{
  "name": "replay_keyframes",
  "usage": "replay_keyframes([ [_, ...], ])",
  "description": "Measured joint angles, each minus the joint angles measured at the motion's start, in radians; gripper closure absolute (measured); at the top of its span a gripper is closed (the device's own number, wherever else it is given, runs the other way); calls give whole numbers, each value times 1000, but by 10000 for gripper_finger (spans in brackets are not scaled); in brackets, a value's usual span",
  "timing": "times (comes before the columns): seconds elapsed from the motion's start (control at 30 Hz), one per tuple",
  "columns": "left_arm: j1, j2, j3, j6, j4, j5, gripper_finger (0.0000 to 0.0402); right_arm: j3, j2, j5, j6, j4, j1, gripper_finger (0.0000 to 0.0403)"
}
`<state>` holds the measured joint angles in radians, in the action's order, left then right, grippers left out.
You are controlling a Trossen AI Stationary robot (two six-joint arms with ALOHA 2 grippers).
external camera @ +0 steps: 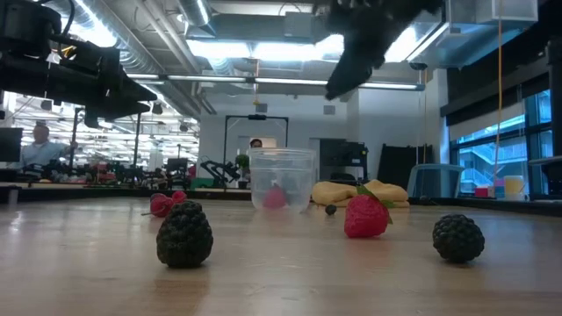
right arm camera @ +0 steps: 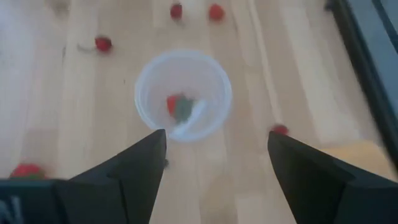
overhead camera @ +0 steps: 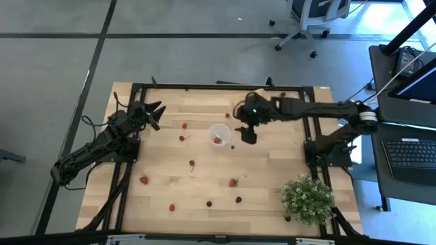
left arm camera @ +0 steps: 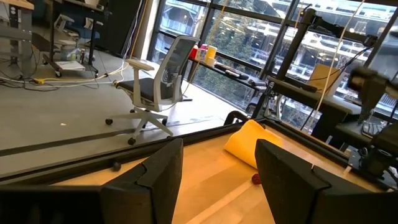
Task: Pick and placing Produce into tupperware
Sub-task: Put the bottom blueberry into the transparent container
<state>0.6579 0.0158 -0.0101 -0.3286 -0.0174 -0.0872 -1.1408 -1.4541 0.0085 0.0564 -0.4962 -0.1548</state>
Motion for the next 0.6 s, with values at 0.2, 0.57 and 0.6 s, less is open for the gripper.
replay_keyframes([
  [0.2, 0, 0, 0, 0, 0, 0, 208, 277, -10, -4, -4, 359, 51, 121],
  [0.57, 0, 5, 0, 0, 0, 0, 208, 478, -57, -3, -119, 611, 70, 121],
  [0.6, 0, 5, 0, 0, 0, 0, 208, 477, -65, -2, -105, 618, 73, 121],
])
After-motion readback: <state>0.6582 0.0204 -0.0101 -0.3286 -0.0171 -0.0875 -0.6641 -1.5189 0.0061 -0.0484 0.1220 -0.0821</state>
